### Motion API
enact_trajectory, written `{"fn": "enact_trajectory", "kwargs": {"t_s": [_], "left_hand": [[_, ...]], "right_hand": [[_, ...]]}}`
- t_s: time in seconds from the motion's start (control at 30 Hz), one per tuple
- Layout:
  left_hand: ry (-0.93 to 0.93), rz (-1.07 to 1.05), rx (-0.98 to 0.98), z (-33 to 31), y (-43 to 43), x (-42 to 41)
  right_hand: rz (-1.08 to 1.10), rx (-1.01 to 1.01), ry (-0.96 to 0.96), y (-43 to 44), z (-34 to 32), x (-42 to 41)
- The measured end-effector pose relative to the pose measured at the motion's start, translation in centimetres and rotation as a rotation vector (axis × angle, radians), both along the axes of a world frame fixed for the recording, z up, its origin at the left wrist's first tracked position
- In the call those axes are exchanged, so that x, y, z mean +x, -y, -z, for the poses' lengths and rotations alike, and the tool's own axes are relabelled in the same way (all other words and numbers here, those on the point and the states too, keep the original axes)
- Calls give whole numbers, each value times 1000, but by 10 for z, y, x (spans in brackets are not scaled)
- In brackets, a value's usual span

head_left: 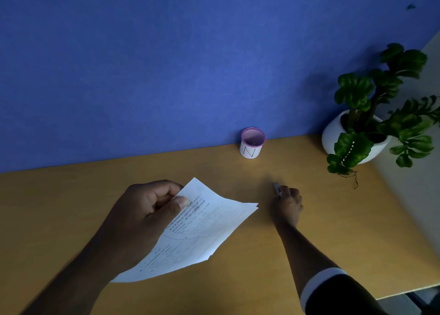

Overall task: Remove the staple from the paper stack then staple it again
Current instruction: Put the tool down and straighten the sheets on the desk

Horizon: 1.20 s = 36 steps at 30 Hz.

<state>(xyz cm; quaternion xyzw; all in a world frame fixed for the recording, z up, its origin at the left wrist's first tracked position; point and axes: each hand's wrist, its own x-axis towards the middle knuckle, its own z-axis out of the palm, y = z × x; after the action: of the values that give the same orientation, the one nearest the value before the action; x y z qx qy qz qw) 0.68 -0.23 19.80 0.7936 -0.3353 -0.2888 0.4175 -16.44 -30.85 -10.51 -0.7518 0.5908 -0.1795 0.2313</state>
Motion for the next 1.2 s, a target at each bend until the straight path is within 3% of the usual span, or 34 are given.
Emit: {"fn": "enact_trajectory", "kwargs": {"t_s": [0.37,0.5,0.6,0.67,0.83,0.93,0.97,1.0,1.07,1.13,1.2], "left_hand": [[27,67,26,-11,-1,3],[11,143,24,-14,3,11],[16,178,18,-14,9,19],[43,187,8,-16,12,23],[171,140,-71,-18,27,26],[494,-104,-183,-7,34,12],[513,-198,-232,-4,34,3],[442,-266,-270,-1,34,-6],[123,-291,-301,4,35,-28],[-220,-275,-288,10,37,-46],[-424,-261,-301,17,38,-59]], "right_hand": [[-83,55,45,-11,-22,-11],[-144,17,436,-36,-104,1],[-515,273,733,-78,-183,-2],[-709,325,730,-107,-219,-9],[-787,1,518,-134,-238,-18],[-651,-194,465,-140,-245,-27],[-577,-239,443,-144,-250,-29],[-500,-291,414,-149,-257,-29],[-404,-419,354,-165,-266,-28],[-378,-506,286,-187,-271,-23],[-409,-513,177,-209,-271,-16]]}}
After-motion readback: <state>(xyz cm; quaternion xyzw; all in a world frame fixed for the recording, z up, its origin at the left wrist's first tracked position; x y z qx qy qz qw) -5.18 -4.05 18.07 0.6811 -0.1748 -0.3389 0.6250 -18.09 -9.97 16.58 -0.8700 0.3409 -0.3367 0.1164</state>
